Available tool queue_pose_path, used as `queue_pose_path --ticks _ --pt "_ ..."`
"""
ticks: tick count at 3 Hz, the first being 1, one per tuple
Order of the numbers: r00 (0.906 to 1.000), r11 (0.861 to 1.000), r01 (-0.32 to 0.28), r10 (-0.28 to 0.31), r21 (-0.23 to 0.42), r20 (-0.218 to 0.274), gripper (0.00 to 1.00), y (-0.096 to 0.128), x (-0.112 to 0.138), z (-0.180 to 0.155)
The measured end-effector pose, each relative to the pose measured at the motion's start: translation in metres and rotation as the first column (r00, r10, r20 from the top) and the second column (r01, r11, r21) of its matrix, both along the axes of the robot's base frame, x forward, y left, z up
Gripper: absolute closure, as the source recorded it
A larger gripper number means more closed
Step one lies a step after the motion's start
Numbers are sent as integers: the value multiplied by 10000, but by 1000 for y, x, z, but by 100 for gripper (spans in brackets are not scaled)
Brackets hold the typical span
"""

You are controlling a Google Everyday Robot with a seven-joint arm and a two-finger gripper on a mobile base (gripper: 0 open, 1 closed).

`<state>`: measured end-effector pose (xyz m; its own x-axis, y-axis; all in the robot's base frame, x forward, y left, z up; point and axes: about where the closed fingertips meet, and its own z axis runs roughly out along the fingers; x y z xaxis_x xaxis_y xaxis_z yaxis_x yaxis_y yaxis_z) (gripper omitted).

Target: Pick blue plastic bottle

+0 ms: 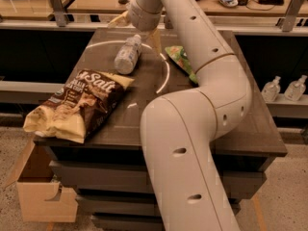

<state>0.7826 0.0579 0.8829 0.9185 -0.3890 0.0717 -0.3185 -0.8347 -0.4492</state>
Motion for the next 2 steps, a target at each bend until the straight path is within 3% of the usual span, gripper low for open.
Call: queue_pose_path --ticks 1,2 --pt "9994 9982 83 -103 -597 -327 18 13 1 -17" --pt "9973 9973 124 -176 -719 -720 42 19 0 -32"
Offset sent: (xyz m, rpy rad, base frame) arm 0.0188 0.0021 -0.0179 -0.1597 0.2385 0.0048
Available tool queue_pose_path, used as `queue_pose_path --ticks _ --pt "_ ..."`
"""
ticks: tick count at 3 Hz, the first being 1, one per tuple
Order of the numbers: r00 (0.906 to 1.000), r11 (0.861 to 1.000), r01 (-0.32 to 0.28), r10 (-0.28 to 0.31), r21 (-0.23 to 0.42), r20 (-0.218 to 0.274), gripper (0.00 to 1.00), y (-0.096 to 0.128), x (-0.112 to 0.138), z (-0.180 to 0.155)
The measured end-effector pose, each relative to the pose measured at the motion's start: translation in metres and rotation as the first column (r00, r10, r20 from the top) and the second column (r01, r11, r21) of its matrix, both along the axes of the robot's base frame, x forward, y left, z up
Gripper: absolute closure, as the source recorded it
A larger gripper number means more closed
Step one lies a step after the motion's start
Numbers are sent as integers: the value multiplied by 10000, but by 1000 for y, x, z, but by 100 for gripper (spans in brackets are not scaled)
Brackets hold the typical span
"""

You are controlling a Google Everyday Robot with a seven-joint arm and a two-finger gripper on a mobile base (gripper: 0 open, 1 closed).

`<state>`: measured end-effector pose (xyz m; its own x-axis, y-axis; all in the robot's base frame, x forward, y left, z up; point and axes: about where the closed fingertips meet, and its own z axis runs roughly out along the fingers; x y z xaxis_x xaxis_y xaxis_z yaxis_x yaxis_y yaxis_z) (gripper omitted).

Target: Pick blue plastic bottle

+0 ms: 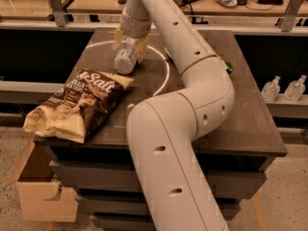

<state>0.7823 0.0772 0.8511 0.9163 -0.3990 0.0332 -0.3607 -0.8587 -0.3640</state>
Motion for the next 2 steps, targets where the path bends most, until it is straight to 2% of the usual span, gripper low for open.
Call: queue_pose_path --ticks 1,2 --pt "9988 9977 410 -395 537 -287 73 -3 -1 1" --pt "9888 9757 1487 -1490 1609 -101 96 -39 6 29"
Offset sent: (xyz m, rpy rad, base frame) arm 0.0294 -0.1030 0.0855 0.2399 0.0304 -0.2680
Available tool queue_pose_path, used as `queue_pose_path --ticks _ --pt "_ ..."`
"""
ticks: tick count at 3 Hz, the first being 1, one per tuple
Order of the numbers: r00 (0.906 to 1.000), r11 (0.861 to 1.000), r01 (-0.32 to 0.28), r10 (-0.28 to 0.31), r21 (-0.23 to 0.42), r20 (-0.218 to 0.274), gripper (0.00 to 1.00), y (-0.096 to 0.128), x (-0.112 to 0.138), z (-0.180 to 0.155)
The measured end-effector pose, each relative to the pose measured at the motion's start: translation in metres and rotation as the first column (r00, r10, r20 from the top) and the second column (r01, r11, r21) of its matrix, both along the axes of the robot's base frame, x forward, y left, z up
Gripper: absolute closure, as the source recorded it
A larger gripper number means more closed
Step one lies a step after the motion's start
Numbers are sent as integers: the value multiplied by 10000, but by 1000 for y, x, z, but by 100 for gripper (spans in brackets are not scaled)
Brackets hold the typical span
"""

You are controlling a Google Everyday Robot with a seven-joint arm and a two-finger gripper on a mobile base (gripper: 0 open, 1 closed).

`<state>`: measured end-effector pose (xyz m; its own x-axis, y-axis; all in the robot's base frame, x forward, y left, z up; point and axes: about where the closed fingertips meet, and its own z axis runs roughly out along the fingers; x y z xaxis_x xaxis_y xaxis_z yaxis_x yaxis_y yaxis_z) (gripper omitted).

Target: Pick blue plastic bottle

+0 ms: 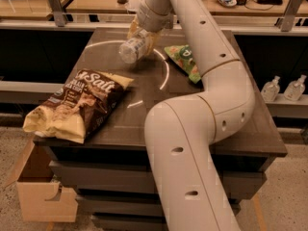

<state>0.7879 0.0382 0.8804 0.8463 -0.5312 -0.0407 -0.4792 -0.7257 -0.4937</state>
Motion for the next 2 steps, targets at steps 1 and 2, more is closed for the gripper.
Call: queue_pose_path --ticks 1,2 --pt "9885 9739 969 -1182 2051 941 100 -60 5 62" --pt "9800 9409 1204 -1635 3167 1134 100 -94 -1 88"
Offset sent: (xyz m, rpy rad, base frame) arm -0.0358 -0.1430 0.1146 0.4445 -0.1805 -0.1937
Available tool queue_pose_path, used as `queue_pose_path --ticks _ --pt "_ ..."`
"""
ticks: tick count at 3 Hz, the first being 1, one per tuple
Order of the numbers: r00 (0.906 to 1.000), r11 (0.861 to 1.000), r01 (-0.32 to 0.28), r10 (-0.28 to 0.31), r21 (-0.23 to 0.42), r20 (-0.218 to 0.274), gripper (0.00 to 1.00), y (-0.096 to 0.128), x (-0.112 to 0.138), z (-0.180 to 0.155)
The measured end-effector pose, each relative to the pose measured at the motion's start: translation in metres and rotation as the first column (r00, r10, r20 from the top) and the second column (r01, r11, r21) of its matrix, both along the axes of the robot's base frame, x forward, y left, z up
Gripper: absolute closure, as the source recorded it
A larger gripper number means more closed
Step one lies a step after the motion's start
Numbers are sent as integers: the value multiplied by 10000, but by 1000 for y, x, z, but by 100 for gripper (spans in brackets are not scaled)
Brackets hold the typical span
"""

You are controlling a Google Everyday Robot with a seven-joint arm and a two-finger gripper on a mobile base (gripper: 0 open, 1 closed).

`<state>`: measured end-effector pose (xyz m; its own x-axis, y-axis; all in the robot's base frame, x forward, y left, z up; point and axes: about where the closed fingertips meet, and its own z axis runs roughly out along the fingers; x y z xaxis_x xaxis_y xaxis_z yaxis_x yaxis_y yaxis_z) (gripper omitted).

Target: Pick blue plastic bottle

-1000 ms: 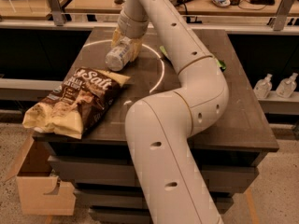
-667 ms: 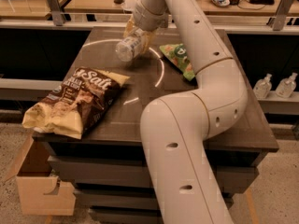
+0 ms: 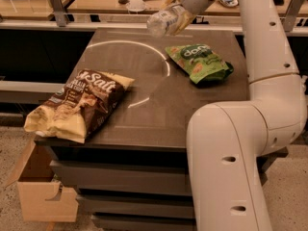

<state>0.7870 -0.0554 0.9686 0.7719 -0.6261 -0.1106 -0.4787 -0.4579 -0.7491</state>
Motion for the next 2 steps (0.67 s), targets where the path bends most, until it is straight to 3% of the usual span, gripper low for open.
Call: queue_pose_path --ticks 1,2 --pt "9993 9995 209 -201 255 -324 100 0 -16 21" --pt "9962 9997 27 -6 237 -868 100 22 -34 28"
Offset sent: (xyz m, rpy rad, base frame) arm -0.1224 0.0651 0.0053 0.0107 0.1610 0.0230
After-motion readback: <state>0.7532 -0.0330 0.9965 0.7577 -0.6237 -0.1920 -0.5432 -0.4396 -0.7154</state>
